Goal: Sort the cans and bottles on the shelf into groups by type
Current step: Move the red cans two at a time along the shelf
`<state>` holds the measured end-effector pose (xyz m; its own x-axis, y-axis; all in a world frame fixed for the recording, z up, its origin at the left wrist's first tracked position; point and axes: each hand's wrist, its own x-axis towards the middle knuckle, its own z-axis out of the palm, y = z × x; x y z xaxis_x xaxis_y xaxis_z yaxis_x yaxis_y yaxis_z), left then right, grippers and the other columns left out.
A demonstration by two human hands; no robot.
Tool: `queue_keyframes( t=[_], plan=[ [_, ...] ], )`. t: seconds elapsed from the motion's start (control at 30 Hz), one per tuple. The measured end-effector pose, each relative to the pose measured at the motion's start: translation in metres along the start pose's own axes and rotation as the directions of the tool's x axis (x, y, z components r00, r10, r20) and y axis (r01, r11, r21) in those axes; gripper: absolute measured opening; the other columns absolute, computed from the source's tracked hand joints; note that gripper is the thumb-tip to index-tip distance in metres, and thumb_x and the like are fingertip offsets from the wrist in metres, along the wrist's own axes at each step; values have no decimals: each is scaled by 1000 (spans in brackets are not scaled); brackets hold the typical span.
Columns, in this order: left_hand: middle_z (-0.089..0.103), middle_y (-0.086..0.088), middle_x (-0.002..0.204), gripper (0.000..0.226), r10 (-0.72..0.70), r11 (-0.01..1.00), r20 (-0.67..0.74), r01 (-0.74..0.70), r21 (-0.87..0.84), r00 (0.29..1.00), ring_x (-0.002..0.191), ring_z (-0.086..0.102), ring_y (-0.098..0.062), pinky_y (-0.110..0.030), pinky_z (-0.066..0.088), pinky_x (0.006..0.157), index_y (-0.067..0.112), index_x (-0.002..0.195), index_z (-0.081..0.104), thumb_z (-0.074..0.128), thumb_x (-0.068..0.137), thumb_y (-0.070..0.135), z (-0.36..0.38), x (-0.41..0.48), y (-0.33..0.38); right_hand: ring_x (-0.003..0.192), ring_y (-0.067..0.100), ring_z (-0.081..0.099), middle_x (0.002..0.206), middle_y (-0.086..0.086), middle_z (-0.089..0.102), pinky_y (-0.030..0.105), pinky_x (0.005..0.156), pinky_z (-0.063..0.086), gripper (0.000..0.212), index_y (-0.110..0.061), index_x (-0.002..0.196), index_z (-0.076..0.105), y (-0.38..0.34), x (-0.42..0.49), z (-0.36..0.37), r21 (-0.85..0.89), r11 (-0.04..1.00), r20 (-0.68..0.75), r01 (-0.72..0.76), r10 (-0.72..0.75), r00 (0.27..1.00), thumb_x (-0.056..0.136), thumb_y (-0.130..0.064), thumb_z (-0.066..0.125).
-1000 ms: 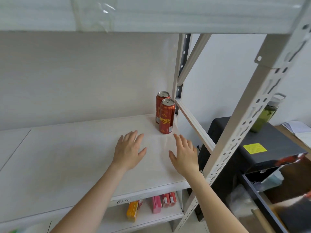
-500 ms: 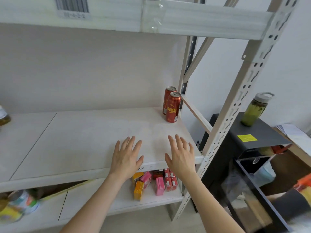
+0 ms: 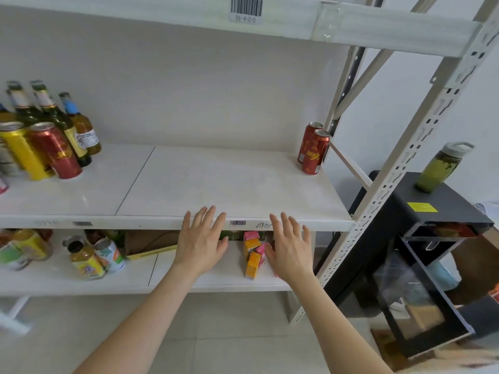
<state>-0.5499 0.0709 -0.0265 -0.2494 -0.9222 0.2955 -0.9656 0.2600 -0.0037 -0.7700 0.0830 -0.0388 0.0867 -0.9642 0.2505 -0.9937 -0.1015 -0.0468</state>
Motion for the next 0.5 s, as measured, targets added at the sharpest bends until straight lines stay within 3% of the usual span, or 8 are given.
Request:
queue_keyframes(
  t=[0.33,0.5],
  plan=[
    [36,-10,154,59,-29,994,11,27,107,1000,144,29,-30,-53,22,116,20,146,37,42,96,51,-16,-53,-111,141,34,34,154,13,36,55,111,29,65,-18,148,31,-126,-3,1,17,998,-24,63,-62,998,92,-40,54],
    [44,-13,148,56,-20,993,12,19,118,1000,139,37,-32,-56,29,113,17,140,47,51,93,47,-28,-82,-192,140,33,36,153,13,38,55,108,32,65,-18,147,34,-214,2,11,30,997,-39,68,-66,997,91,-40,57]
  ],
)
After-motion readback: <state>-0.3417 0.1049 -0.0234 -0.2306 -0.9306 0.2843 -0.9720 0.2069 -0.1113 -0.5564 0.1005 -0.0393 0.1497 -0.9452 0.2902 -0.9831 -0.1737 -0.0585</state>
